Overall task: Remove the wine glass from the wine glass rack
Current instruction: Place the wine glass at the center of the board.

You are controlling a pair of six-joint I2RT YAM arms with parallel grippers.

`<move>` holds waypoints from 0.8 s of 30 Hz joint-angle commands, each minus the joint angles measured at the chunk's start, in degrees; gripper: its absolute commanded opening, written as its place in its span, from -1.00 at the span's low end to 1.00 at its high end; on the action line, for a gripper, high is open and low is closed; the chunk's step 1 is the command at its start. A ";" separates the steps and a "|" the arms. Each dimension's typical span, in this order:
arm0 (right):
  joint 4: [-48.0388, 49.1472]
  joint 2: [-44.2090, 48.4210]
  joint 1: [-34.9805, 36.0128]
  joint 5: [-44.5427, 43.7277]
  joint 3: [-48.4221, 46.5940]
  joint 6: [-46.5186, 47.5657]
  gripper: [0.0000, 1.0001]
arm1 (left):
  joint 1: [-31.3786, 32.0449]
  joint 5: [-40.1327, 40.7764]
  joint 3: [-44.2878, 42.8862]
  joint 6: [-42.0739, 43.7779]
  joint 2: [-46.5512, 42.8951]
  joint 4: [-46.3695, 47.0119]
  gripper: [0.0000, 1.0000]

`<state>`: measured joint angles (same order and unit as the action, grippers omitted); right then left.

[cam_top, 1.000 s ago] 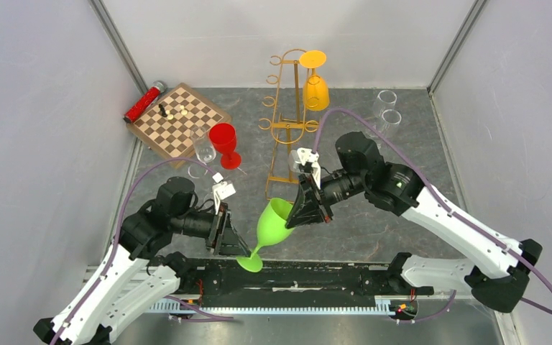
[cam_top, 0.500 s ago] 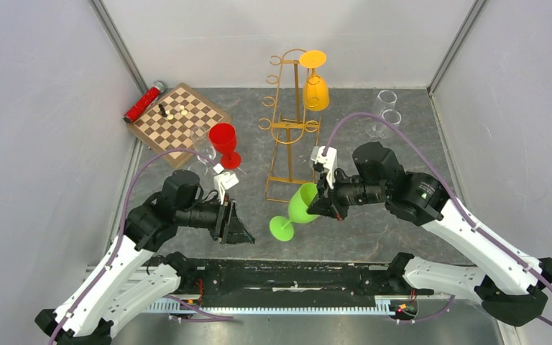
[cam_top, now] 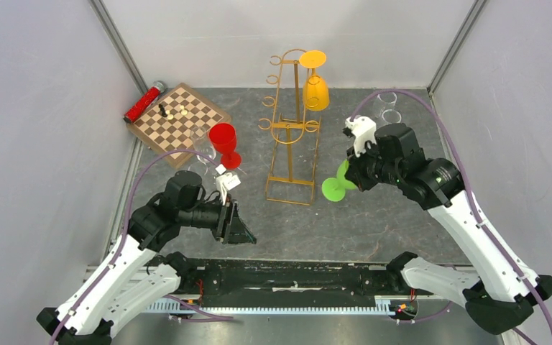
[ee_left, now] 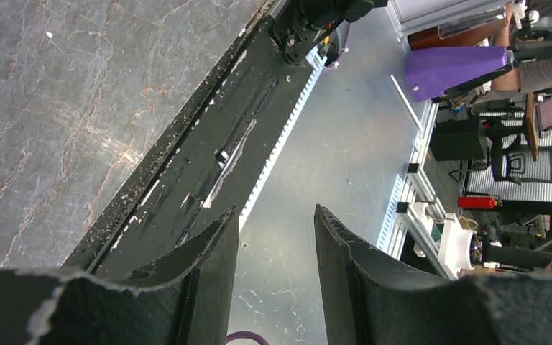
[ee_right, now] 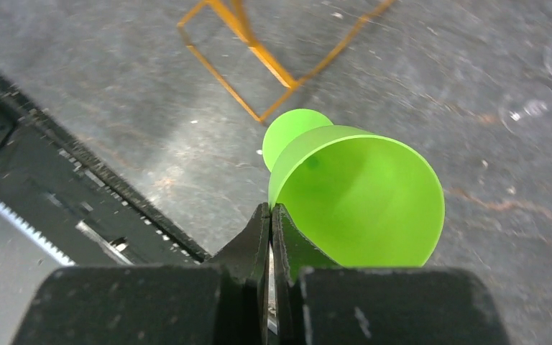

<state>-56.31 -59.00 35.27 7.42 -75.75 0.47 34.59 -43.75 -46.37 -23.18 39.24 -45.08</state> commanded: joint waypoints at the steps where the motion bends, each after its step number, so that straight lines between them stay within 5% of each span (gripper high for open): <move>1: 0.06 -1.09 -5.32 -5.48 -1.55 -1.99 -1.00 | -0.05 -2.84 1.05 2.43 -1.05 3.69 -0.01; 13: 4.41 -7.76 -22.30 -11.09 -0.09 -0.92 -1.00 | 0.00 0.66 2.31 1.19 -2.77 4.91 -0.01; 24: 7.46 -14.27 -29.61 -12.52 0.41 1.46 -1.00 | -0.04 1.13 2.40 1.16 -4.48 4.81 -0.03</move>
<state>-52.27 -71.53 6.83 -3.75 -74.98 0.43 34.59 -42.98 -43.72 -23.11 35.68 -42.48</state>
